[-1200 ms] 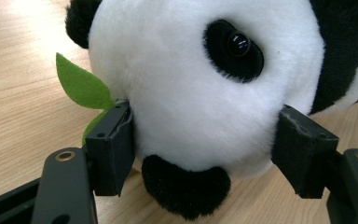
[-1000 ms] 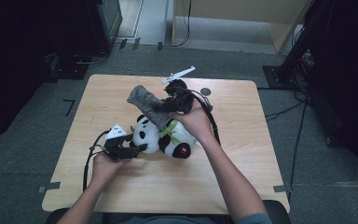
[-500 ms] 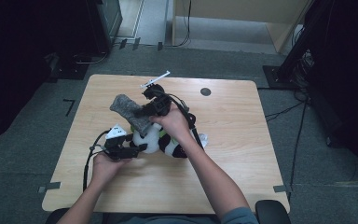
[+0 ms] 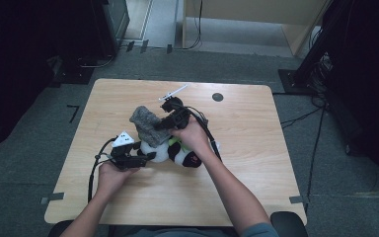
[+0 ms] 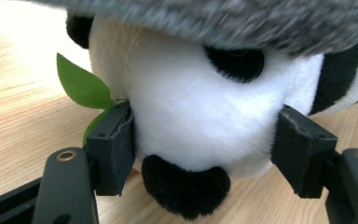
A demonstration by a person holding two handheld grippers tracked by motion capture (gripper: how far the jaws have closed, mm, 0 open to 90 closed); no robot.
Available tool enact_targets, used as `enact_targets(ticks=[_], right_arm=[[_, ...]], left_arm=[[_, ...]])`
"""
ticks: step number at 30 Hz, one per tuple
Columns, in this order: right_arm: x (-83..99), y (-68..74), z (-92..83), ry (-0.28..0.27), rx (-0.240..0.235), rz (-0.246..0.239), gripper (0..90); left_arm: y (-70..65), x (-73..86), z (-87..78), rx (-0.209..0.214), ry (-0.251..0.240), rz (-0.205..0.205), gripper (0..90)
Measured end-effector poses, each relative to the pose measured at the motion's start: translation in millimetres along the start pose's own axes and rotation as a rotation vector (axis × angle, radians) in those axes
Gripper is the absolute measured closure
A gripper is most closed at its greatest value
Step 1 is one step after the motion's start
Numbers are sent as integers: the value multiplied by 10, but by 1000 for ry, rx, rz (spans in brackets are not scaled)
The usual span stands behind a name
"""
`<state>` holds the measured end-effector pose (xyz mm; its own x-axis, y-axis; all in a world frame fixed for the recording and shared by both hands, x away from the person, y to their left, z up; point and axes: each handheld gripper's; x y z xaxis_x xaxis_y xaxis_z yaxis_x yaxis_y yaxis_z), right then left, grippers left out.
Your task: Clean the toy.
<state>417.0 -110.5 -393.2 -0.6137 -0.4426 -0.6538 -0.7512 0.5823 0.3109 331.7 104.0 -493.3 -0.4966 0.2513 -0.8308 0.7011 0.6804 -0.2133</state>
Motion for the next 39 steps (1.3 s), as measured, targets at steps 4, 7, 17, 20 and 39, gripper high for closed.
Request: enact_targets(ticks=[4,7,17,20,39], right_arm=[[46,-39,-98,-5,21,-3,758],[88,-68,-177,-6,33,8,758],[296,-192,-414,-32,67,17,757],[354,-230,-484,-40,69,30,757],[597,-314,-971,-63,130,37,757]], left_arm=[[3,1,1,1,-1,-2,292],[2,2,1,1,-1,-1,292],[-4,2,2,-1,-3,1,293],[-5,1,2,-1,0,4,294],[5,7,3,6,-5,-8,295]])
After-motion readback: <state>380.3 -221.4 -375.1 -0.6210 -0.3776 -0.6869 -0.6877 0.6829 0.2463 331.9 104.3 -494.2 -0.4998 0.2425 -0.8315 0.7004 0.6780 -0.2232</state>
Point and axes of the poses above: each handheld gripper's, and its own axes: z roughly forward along the jaws, x roughly out of its underside, y roughly to its left, and after that the axes turned 3 degrees about -y, right-handed
